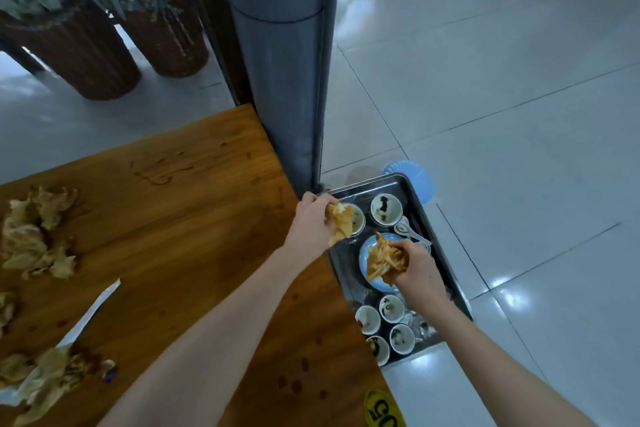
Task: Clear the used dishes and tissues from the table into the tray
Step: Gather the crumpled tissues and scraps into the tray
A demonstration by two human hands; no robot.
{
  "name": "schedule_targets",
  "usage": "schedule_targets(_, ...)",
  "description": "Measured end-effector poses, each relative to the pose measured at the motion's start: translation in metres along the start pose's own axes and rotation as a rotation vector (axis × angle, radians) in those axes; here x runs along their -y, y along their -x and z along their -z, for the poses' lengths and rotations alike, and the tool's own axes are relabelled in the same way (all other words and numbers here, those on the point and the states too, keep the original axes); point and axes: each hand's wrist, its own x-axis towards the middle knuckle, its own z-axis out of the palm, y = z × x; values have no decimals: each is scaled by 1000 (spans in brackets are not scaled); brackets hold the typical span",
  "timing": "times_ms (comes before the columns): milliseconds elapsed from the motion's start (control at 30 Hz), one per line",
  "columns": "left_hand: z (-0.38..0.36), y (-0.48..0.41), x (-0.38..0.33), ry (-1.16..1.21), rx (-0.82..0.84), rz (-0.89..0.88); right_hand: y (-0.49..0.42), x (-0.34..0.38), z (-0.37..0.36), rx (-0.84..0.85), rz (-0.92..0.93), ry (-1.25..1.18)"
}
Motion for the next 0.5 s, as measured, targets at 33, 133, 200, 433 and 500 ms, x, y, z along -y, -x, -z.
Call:
schedule_targets(33,-12,1,-6,11,20,-2,-1,-9,4,-11,-24,6)
schedule_targets(133,-44,1,-24,45,77,-6,-6,-31,16,-46,-61,20)
schedule_targets(200,-64,-1,-35,64,95,15,-12,-41,21,-54,-70,33)
schedule_targets(433,-107,-16,-51,82,263,83,-37,-67,29,39,-100,-48)
schedule_targets(500,-111,-16,-49,53,294,93,-39,-72,31,63,-96,-60)
